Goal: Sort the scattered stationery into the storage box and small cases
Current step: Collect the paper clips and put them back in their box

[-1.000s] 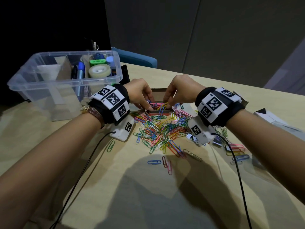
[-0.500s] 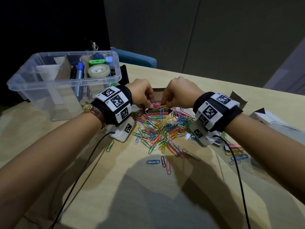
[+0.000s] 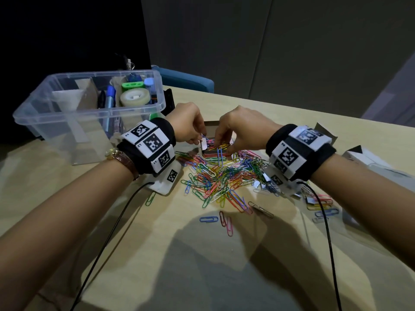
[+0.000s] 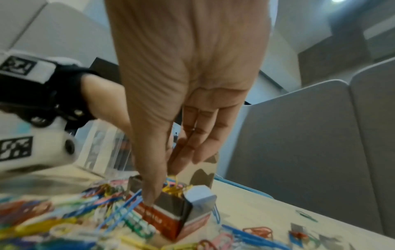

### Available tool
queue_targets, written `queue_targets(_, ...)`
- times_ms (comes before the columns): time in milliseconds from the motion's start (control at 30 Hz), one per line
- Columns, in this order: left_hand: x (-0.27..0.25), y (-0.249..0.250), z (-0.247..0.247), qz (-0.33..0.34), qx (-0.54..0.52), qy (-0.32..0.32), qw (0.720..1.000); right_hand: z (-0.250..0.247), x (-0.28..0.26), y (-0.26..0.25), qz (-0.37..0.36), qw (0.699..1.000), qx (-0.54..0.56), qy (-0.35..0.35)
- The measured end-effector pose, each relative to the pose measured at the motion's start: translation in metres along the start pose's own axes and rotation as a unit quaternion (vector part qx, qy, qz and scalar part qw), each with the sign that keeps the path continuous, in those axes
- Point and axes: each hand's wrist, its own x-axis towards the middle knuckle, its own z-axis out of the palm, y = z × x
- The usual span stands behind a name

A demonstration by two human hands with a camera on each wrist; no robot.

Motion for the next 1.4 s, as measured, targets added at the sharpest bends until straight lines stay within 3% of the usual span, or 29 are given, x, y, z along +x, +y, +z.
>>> queue_targets(233,-0.003,0.004,0.005,-0.019,0.023,0.013,0.999,0.010,0.003,-0.005,-0.033,0.994,-0.100,0.021)
queue_targets(500,-0.003,0.000,0.000,0.003,0.093,0.015,0.996,-0.005,-0.006,0.012,0.013,0.994,0.015,0.111)
queue_targets(767,-0.004,0.002,0.003,0.007,0.078,-0.025,0.997,0.009,0.005,-0.001,0.034,0.995,-0.090,0.035)
queue_targets(967,-0.011,0.006,-0.001,0.026,0.129,-0.005,0.991,-0.003,-0.003,-0.005,0.014,0.995,-0.074,0.072)
queue_targets(1033,-0.018,0.011,-0.007,0.059,0.172,-0.013,0.983,-0.010,-0.013,-0.004,0.003,0.999,0.009,0.030)
queue_targets(1167,-0.030,0.026,-0.001,0.104,0.218,-0.165,0.956,-0.001,-0.022,-0.003,-0.006,0.984,0.058,-0.169)
queue_targets(1267,-0.029,0.028,0.016,0.127,0.263,-0.187,0.938,0.014,-0.021,-0.001,-0.016,0.984,0.060,-0.165)
queue_targets(1400,-0.029,0.024,0.020,0.132,0.255,-0.170,0.943,0.015,-0.024,0.001,-0.016,0.989,0.044,-0.144)
